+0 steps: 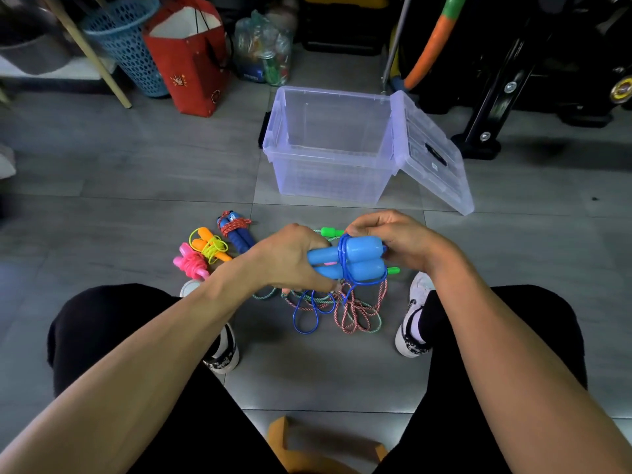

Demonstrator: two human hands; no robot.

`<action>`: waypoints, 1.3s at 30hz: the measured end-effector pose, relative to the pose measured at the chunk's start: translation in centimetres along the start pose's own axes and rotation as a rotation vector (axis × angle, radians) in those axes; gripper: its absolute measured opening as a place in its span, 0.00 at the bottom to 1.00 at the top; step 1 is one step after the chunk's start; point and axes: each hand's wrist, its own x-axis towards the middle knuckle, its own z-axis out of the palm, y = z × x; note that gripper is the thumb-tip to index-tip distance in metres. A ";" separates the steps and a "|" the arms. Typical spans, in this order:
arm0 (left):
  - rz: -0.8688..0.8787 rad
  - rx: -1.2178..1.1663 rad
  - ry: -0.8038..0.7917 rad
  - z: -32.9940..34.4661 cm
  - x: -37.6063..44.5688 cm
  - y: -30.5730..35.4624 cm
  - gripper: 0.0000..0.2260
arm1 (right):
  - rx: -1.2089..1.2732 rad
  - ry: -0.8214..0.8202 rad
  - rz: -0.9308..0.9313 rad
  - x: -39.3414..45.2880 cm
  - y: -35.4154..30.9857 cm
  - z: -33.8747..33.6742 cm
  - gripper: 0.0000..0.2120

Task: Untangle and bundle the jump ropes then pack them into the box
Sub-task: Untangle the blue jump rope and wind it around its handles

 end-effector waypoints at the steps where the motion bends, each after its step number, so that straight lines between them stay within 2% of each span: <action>1: 0.007 -0.008 0.062 -0.2 -0.2 0.1 0.11 | 0.045 -0.021 -0.007 0.0 0.3 0.1 0.02; 4: -0.005 -0.128 0.293 -1.2 -0.6 -0.1 0.13 | 0.127 -0.037 -0.054 0.3 0.9 0.4 0.09; 7: -0.045 -0.275 0.386 -1.7 -0.7 -0.1 0.16 | 0.099 0.044 -0.119 0.8 0.8 1.4 0.14; 9: -0.101 -0.348 0.430 -1.8 -0.4 -0.1 0.15 | -0.084 0.128 -0.153 0.9 0.6 2.2 0.14; 12: -0.255 -0.386 0.539 -2.6 0.3 -1.4 0.13 | -0.557 0.210 -0.216 0.2 0.3 3.5 0.13; 14: -0.325 -0.290 0.532 -3.1 0.5 -2.4 0.11 | -0.814 0.293 -0.300 -0.3 0.0 4.0 0.14; 16: -0.355 -0.150 0.457 -2.9 0.7 -2.8 0.08 | -0.922 0.328 -0.368 -0.8 -0.5 4.0 0.12; 20: -0.332 0.364 0.308 -1.0 1.6 -2.1 0.10 | -1.107 0.211 -0.373 -1.7 -1.0 4.6 0.12; 22: -0.296 0.529 0.240 -0.2 2.0 -1.7 0.13 | -1.138 0.236 -0.362 -1.5 -1.1 4.8 0.10; 26: -0.141 0.715 0.115 0.2 1.9 -0.7 0.14 | -1.075 0.248 -0.406 -0.5 -1.5 3.9 0.09; 30: 0.067 0.694 0.073 -1.1 1.2 -0.1 0.10 | -0.768 0.239 -0.329 0.2 -2.3 1.7 0.11; 32: 0.166 0.621 0.113 -1.2 0.7 -0.3 0.09 | -0.667 0.220 -0.274 0.4 -2.4 0.4 0.11; 35: 0.290 0.383 0.268 -0.8 -0.1 -1.0 0.11 | -0.474 0.076 -0.108 0.0 -2.4 -0.4 0.10; 38: 0.246 0.189 0.383 -1.0 -0.6 -1.1 0.17 | -0.248 0.043 -0.094 0.3 -1.5 -0.2 0.08; 39: 0.196 0.123 0.395 -1.1 -0.8 -0.9 0.19 | -0.176 0.038 -0.109 0.6 -1.1 -0.2 0.10</action>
